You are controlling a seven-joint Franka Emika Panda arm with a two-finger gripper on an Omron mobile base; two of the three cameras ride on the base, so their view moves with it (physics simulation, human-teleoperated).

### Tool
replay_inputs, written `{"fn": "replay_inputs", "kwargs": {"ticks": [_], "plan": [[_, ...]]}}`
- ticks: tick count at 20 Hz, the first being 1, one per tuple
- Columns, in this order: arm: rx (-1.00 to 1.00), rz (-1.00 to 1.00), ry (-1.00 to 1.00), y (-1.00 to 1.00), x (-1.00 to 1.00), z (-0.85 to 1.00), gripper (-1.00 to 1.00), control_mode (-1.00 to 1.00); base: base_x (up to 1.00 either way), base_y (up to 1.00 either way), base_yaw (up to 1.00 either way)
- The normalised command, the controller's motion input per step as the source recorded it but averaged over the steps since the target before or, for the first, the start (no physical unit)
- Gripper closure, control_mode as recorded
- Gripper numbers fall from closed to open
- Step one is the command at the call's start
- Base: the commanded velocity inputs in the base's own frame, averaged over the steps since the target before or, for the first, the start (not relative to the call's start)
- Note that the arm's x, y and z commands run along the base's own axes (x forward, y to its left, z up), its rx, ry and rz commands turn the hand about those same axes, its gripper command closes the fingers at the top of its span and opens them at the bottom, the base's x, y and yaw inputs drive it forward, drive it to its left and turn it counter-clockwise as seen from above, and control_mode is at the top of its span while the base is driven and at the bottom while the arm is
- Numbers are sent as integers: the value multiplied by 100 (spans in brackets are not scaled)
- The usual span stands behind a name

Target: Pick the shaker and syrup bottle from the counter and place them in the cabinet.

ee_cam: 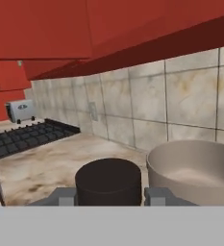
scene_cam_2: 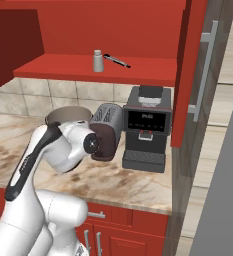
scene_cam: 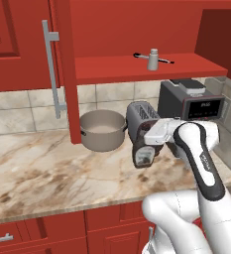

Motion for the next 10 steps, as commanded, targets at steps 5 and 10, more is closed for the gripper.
{"fn": "replay_inputs", "kwargs": {"ticks": [5,10], "plan": [[0,-14,0,3,-22,45,100,-100,0,0,0],[0,-13,0,0,-23,54,100,-100,0,0,0]]}}
